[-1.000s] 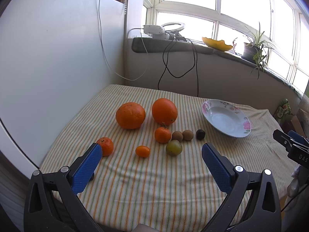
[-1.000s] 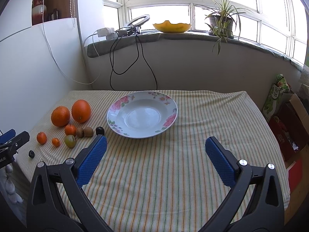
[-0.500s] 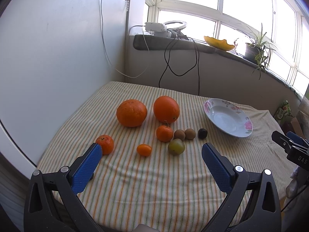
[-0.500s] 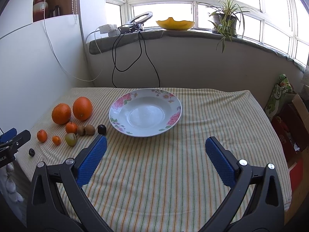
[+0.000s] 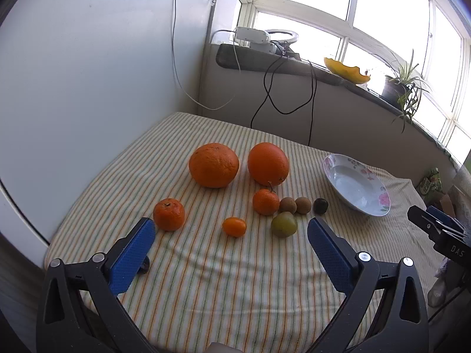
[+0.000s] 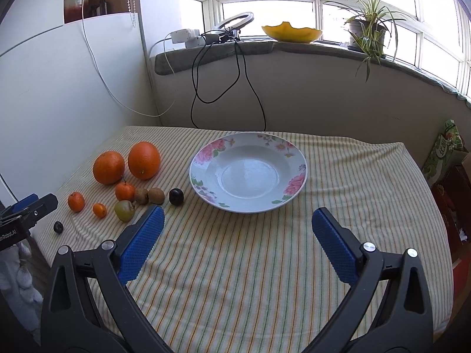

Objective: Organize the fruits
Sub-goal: 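Move the left tool to the large orange and close its fingers around it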

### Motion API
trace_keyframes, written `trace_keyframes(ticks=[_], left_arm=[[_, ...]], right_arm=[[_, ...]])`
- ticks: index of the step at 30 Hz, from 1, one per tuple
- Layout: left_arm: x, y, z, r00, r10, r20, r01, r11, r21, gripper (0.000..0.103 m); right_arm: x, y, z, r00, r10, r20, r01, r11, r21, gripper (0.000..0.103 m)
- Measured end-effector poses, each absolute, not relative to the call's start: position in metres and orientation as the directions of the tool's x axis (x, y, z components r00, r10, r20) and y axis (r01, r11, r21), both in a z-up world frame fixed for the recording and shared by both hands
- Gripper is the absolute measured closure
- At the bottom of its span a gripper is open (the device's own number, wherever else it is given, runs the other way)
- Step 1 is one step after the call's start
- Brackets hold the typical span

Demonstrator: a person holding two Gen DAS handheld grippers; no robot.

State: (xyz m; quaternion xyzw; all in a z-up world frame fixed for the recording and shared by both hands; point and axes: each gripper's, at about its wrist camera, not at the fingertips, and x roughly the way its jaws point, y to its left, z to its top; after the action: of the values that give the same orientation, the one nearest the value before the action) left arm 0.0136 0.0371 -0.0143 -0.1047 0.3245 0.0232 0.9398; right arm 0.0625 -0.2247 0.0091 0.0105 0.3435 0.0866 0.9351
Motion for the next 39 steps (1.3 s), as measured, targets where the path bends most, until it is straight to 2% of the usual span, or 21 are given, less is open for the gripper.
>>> trace_keyframes(ticks=[11, 17, 28, 32, 34, 39], left_arm=[[0.02, 0.061, -0.024, 0.775, -0.043, -0.631, -0.139, 0.962, -0.236, 0.004], [0.031, 0.064, -0.024, 0.772, -0.097, -0.628, -0.109, 0.953, -0.282, 0.005], [0.064, 0.047, -0.027, 0.754, -0.202, -0.625, -0.028, 0.941, -0.338, 0.019], [0.083, 0.042, -0.03, 0.739, -0.259, -0.622, -0.003, 0.922, -0.388, 0.023], [0.092, 0.038, -0.033, 0.728, -0.287, -0.623, 0.015, 0.915, -0.404, 0.031], [0.114, 0.03, -0.04, 0.702, -0.335, -0.628, 0.044, 0.901, -0.431, 0.041]], right_arm=[[0.084, -0.201, 0.005, 0.689, 0.274, -0.671, -0.243, 0.96, 0.143, 0.01], [0.105, -0.185, 0.005, 0.651, 0.334, -0.682, -0.302, 0.938, 0.171, 0.011], [0.169, -0.16, -0.006, 0.483, 0.495, -0.722, -0.401, 0.858, 0.319, 0.012], [0.194, -0.151, -0.012, 0.404, 0.555, -0.727, -0.408, 0.821, 0.4, 0.023], [0.202, -0.145, -0.014, 0.377, 0.571, -0.729, -0.414, 0.808, 0.419, 0.025], [0.228, -0.129, -0.023, 0.304, 0.604, -0.737, -0.423, 0.779, 0.464, 0.034]])
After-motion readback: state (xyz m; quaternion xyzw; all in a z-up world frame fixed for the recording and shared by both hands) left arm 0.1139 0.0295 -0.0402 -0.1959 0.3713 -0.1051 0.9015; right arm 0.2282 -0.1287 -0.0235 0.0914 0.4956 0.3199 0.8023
